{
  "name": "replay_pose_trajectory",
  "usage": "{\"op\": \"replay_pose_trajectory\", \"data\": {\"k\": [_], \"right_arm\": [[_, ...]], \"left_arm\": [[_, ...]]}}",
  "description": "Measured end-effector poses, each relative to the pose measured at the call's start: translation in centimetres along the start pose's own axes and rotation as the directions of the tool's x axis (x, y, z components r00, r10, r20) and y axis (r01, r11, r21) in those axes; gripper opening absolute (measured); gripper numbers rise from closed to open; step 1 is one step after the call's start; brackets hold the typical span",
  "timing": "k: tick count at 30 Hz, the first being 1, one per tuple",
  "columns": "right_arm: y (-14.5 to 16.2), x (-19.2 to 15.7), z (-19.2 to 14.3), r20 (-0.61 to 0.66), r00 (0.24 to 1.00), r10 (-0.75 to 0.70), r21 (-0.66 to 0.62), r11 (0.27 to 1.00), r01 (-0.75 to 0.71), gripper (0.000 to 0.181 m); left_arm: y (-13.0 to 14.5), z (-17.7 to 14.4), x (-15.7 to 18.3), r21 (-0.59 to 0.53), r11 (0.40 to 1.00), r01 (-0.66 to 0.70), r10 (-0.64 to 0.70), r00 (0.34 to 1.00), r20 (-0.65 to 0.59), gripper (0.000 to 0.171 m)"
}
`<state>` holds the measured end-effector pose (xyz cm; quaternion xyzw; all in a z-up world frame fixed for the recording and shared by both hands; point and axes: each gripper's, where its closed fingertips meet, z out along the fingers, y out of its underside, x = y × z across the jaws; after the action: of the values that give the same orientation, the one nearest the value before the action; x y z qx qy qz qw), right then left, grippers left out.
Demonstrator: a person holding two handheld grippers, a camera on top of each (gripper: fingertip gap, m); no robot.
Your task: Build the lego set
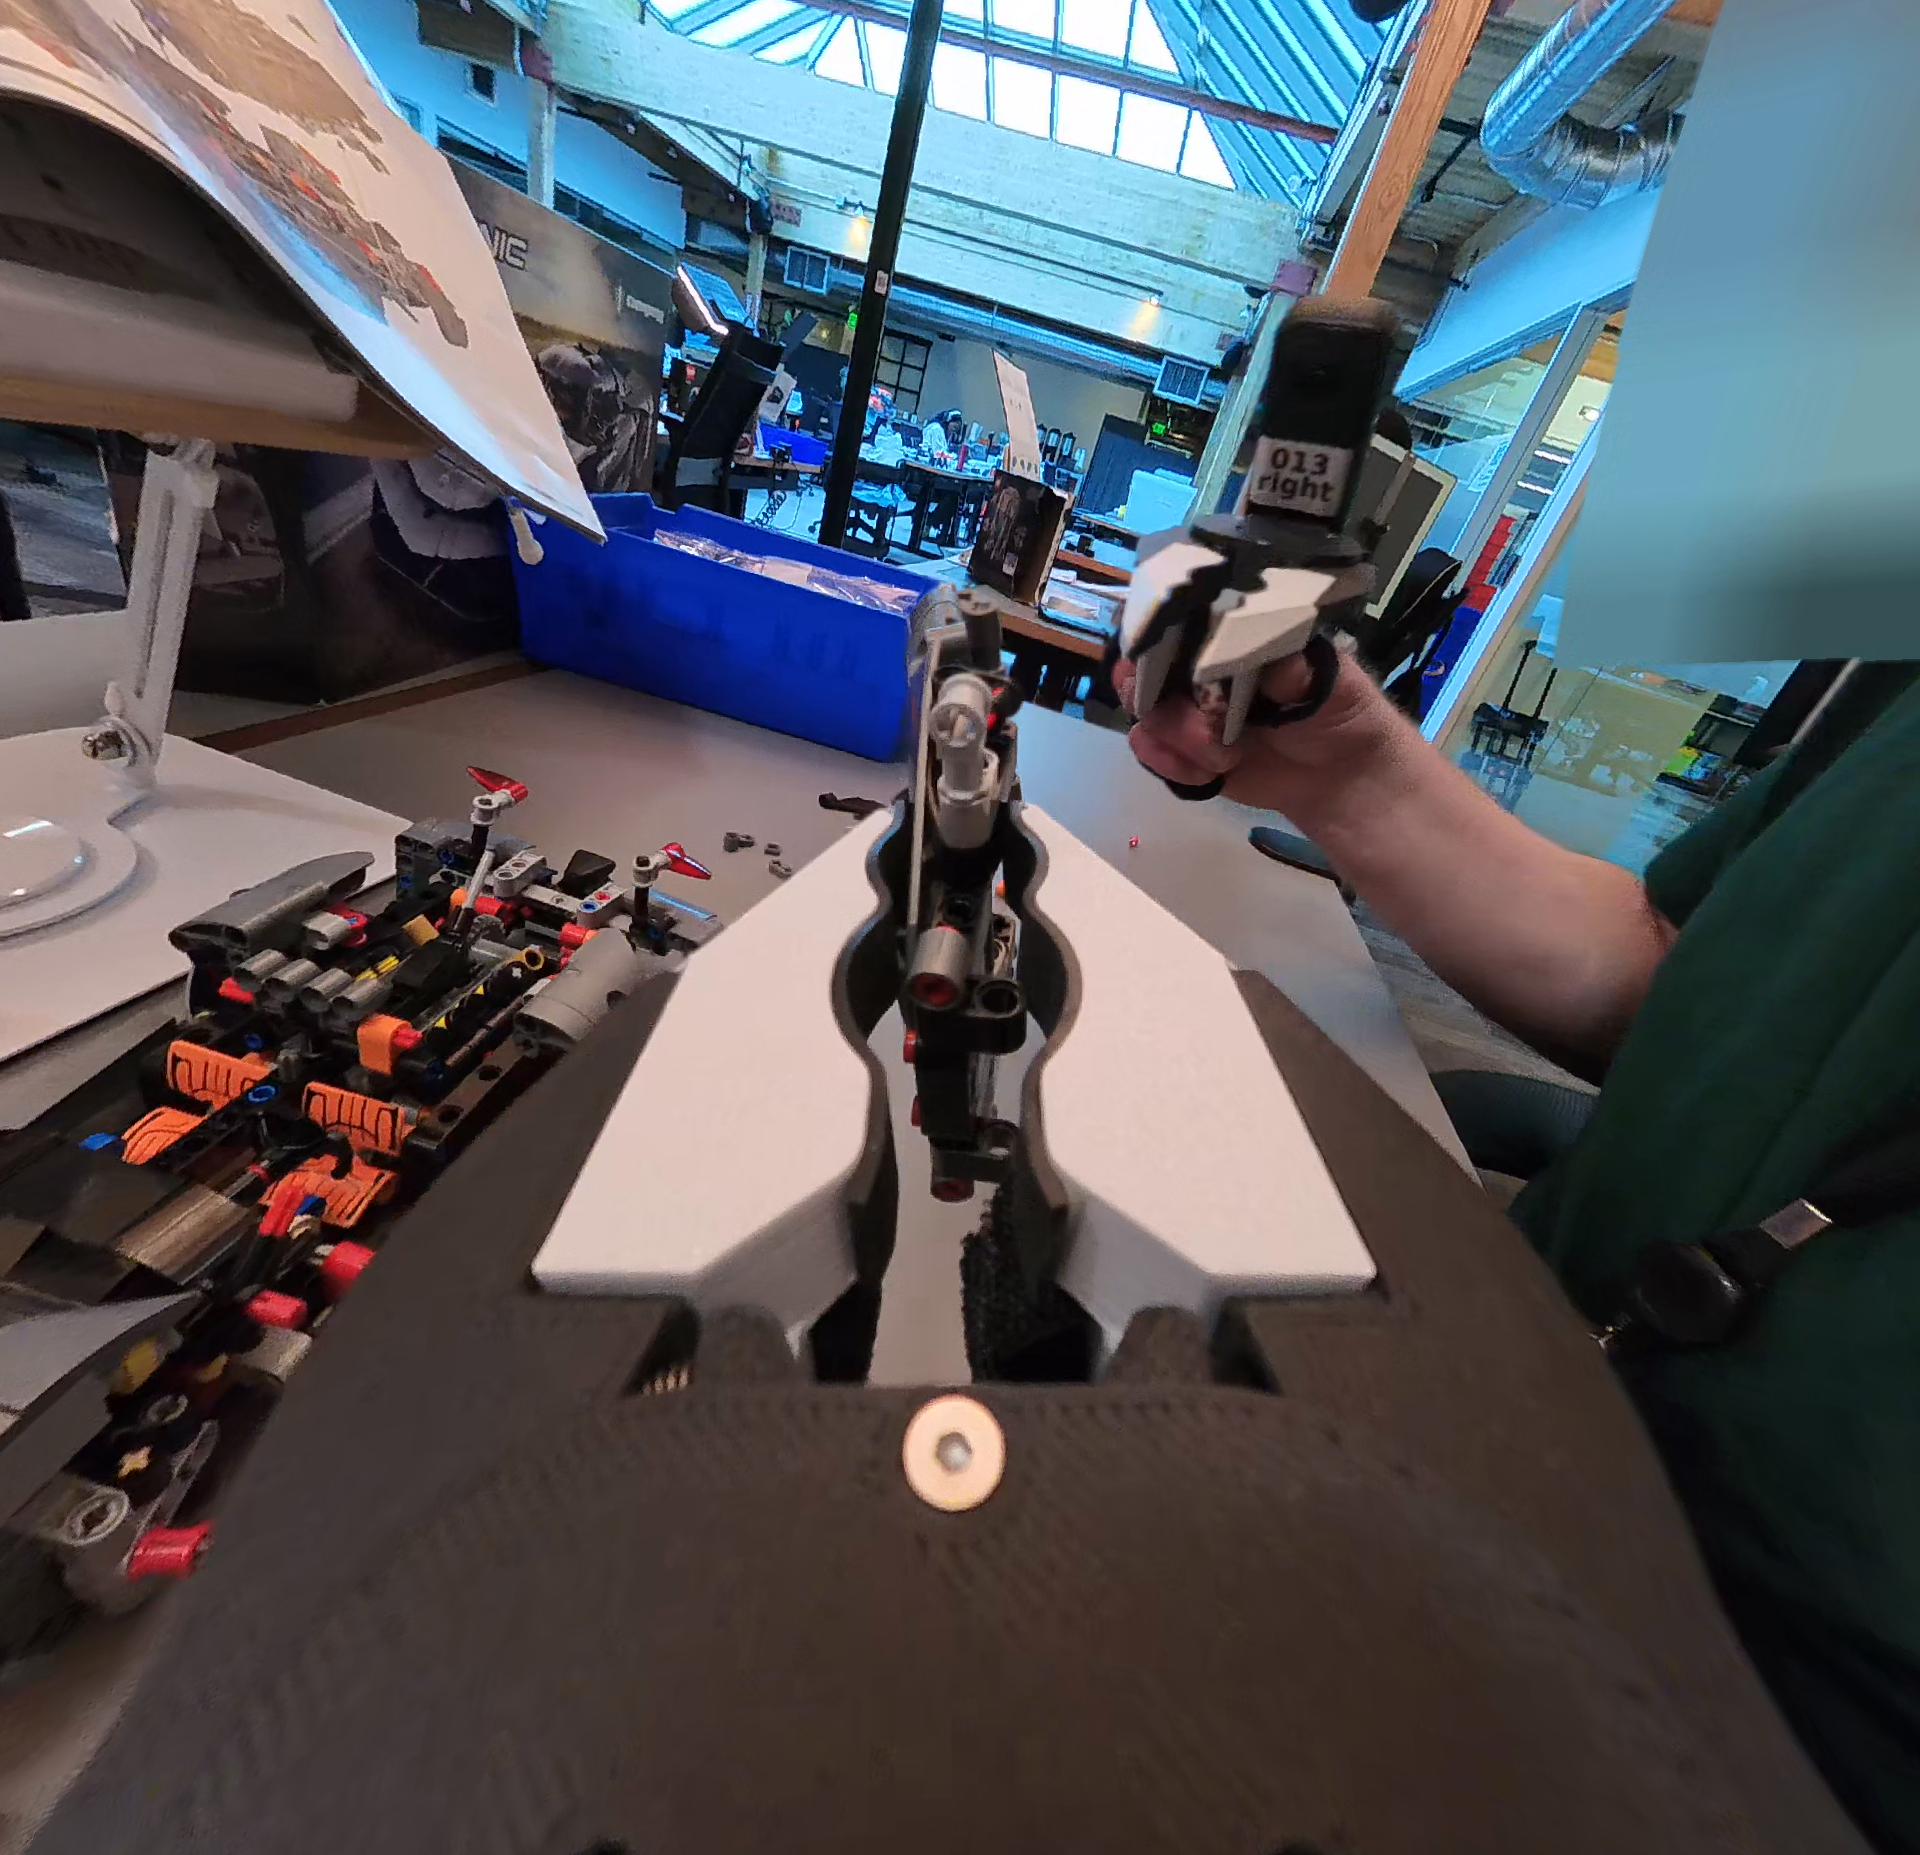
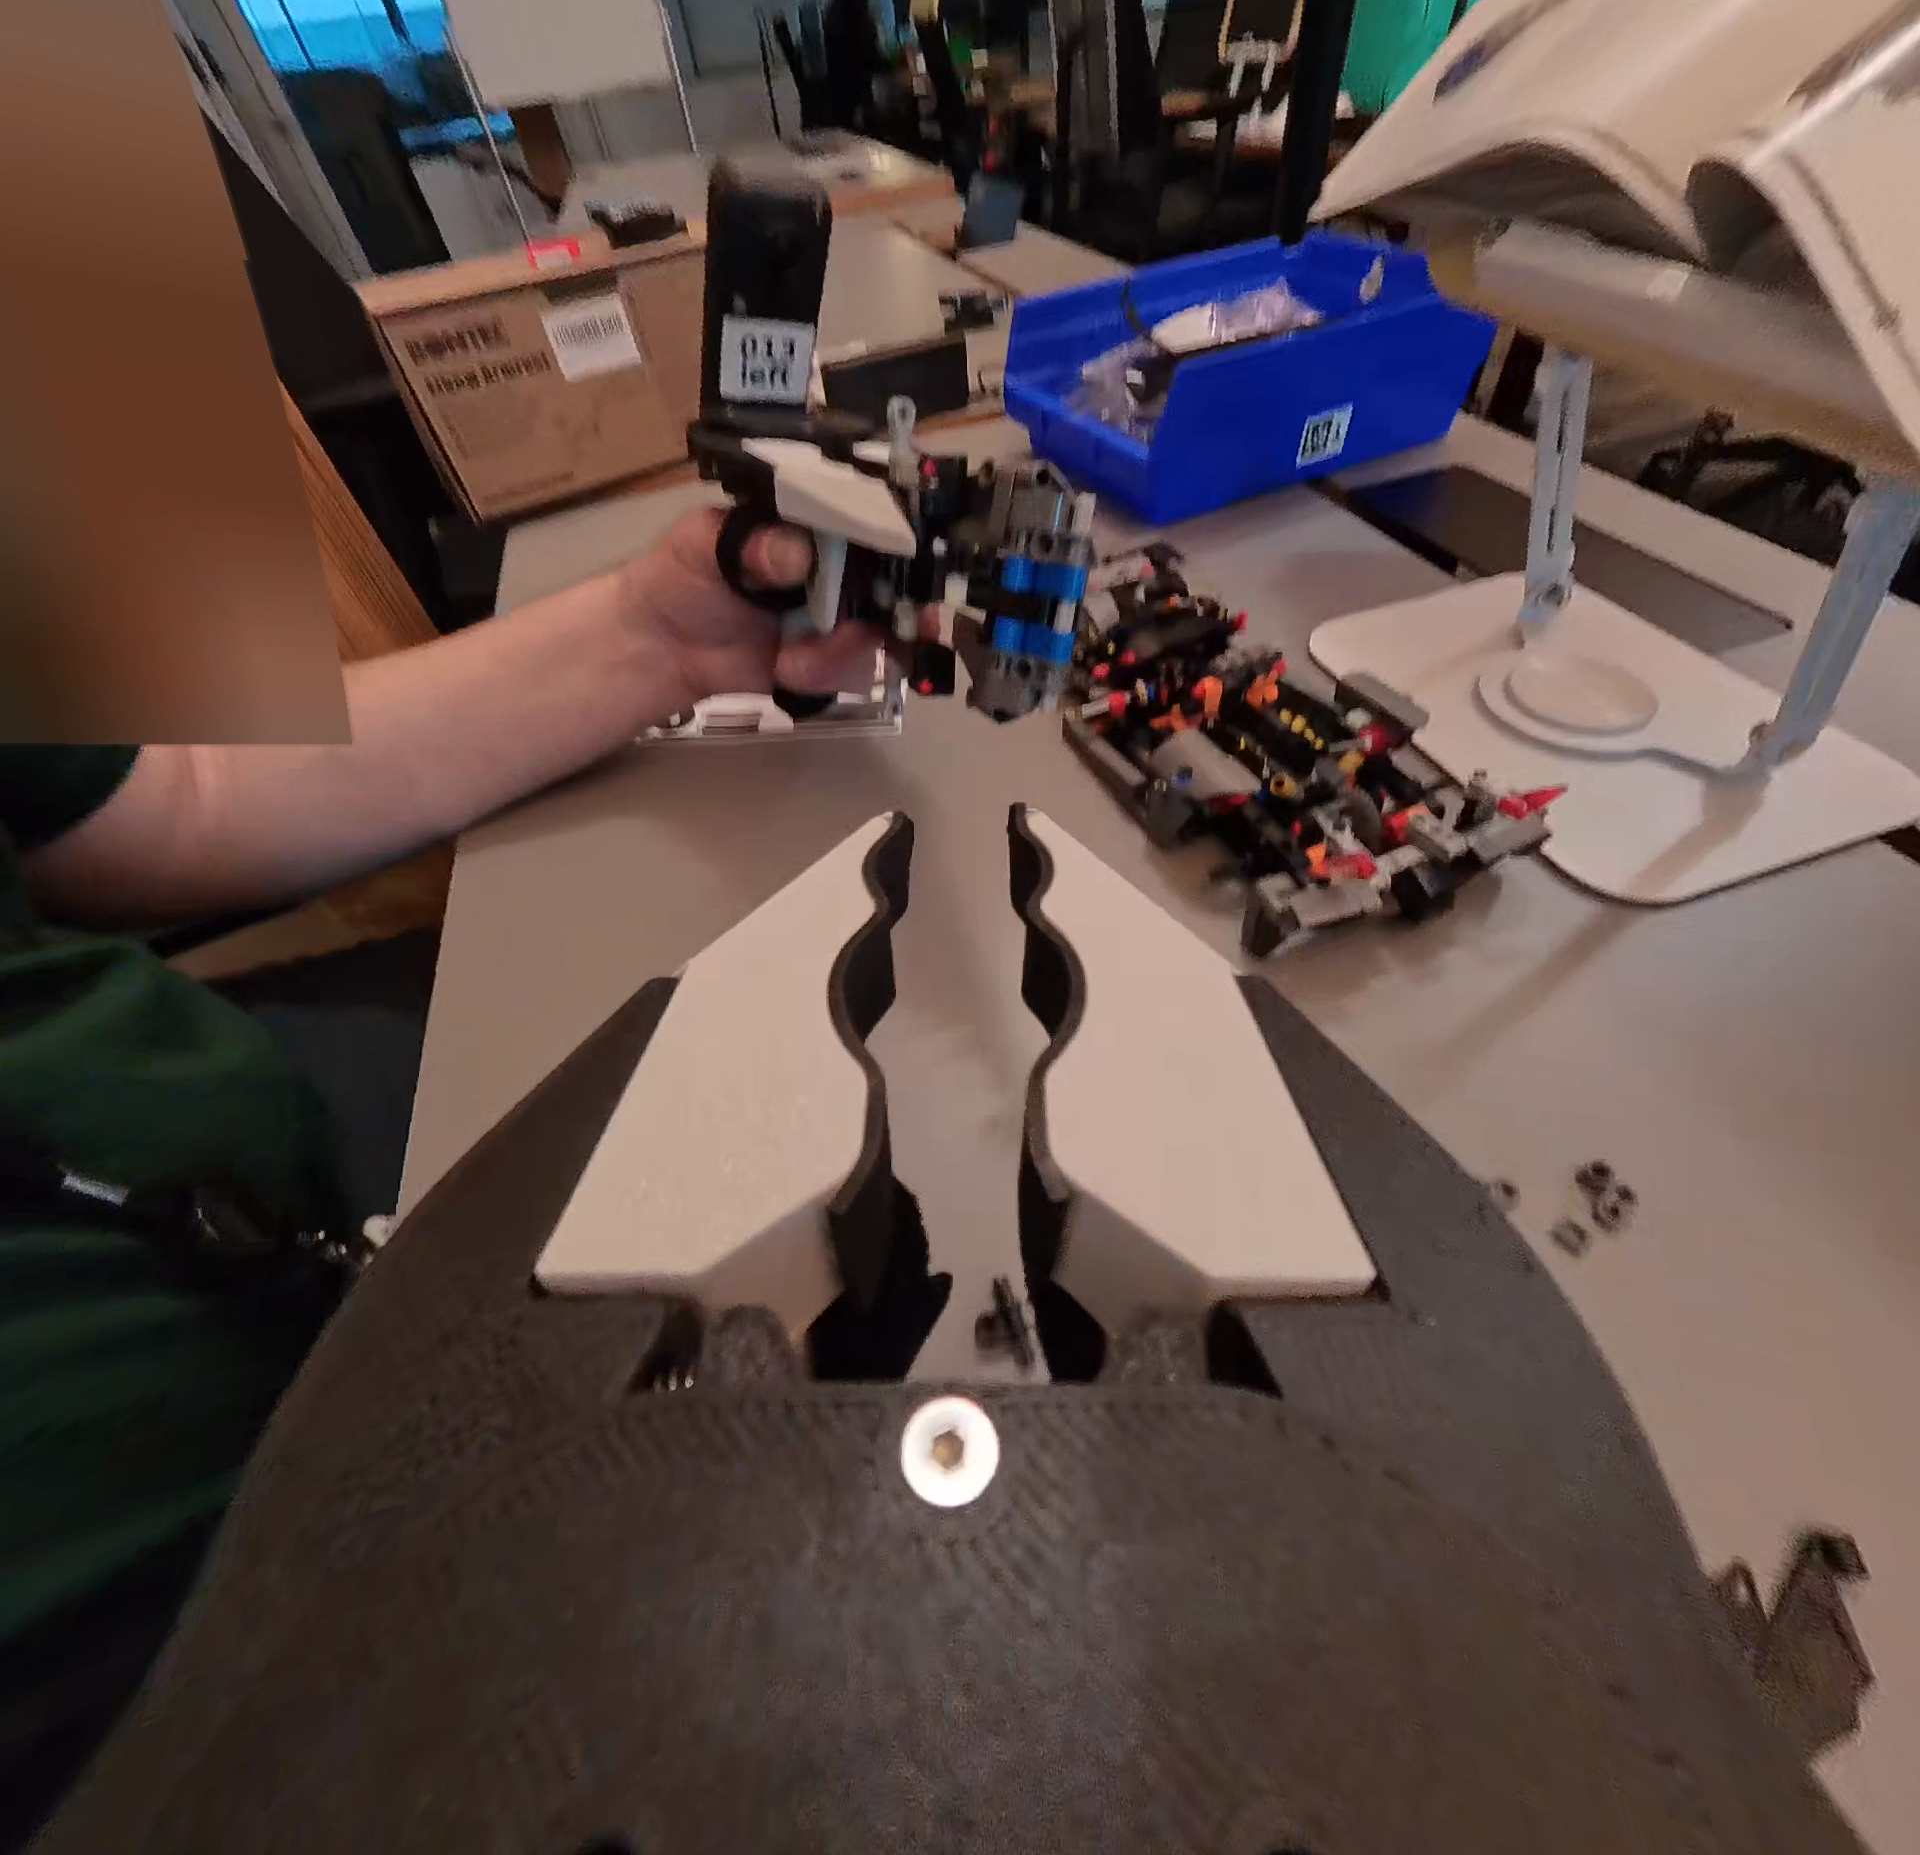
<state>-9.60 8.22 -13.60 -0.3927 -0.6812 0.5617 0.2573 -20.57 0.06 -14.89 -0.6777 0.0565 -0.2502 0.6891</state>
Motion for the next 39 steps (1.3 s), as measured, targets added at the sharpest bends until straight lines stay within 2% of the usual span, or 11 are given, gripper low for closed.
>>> {"op": "replay_pose_trajectory", "data": {"k": [4, 9, 14, 23, 28, 32, 35, 39], "right_arm": [[2.0, -1.1, -0.6, -0.012, 1.000, -0.003, -0.073, 0.997, 0.002, 0.015], [5.8, -0.9, -1.1, -0.064, 0.998, -0.009, -0.231, 0.973, -0.006, 0.017], [6.7, -0.3, -2.9, -0.126, 0.992, 0.012, -0.227, 0.973, -0.040, 0.016], [7.0, 0.8, -5.9, -0.188, 0.981, 0.055, -0.188, 0.978, -0.091, 0.018], [7.9, 3.1, -9.4, -0.319, 0.947, 0.034, -0.214, 0.971, -0.107, 0.019], [8.7, 3.8, -11.7, -0.364, 0.929, 0.062, -0.205, 0.968, -0.145, 0.019], [9.4, 3.1, -11.4, -0.345, 0.936, 0.061, -0.230, 0.962, -0.147, 0.018], [10.3, 1.4, -8.7, -0.267, 0.962, 0.060, -0.263, 0.956, -0.132, 0.016]], "left_arm": [[0.6, 0.4, -0.1, -0.027, 0.999, 0.017, -0.017, 1.000, 0.001, 0.014], [1.6, 1.2, -0.2, -0.070, 0.997, 0.034, -0.034, 0.999, 0.002, 0.014], [2.2, 1.6, -0.1, -0.098, 0.995, 0.036, -0.036, 0.999, -0.004, 0.014], [2.2, 1.6, -0.4, -0.084, 0.995, 0.053, -0.054, 0.999, -0.004, 0.014], [2.0, 1.4, -0.7, -0.063, 0.995, 0.071, -0.072, 0.997, -0.001, 0.014], [2.2, 1.5, -0.8, -0.070, 0.995, 0.076, -0.076, 0.997, -0.002, 0.014], [2.4, 1.7, -0.8, -0.076, 0.994, 0.077, -0.078, 0.997, -0.004, 0.014], [2.5, 1.8, -0.8, -0.079, 0.994, 0.077, -0.078, 0.997, -0.001, 0.014]]}}
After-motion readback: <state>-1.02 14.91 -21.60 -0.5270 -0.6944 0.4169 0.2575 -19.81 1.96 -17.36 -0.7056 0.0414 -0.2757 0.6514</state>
